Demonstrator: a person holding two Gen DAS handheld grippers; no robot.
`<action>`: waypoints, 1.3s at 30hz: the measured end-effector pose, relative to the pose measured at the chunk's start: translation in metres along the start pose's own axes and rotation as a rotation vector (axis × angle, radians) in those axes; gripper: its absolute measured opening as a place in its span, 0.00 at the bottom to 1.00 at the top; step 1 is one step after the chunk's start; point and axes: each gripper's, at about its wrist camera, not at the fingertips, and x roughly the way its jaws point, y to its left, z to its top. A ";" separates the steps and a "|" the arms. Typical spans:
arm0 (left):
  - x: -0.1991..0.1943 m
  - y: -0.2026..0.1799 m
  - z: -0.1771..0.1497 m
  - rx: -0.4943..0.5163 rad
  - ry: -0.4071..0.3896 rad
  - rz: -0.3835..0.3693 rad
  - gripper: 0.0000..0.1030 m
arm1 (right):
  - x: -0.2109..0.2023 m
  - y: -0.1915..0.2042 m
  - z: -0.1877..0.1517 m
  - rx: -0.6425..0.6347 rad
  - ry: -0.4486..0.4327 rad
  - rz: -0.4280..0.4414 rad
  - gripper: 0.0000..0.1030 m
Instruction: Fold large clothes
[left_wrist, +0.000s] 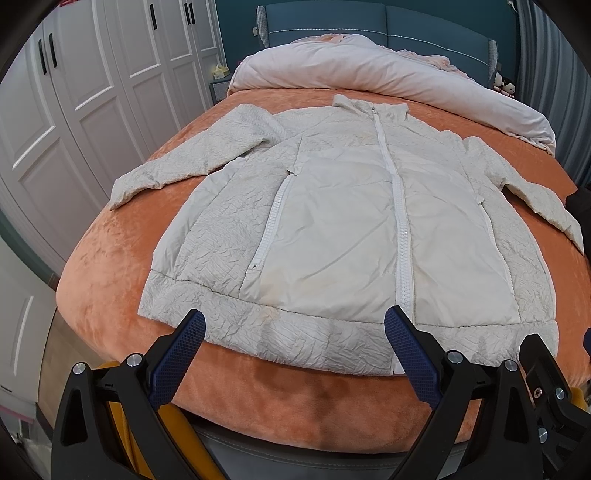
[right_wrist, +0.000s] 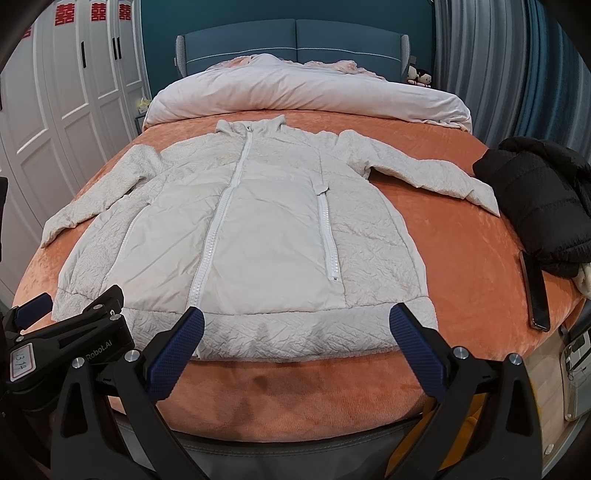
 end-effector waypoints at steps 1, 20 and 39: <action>0.000 0.000 0.000 -0.001 -0.001 -0.001 0.92 | 0.000 0.000 0.000 0.000 0.001 0.000 0.95; 0.007 0.005 -0.003 -0.003 0.011 0.000 0.91 | 0.005 -0.001 -0.004 0.005 0.006 0.001 0.95; 0.082 0.042 0.055 -0.083 0.028 -0.036 0.94 | 0.100 -0.102 0.046 0.168 0.039 0.012 0.95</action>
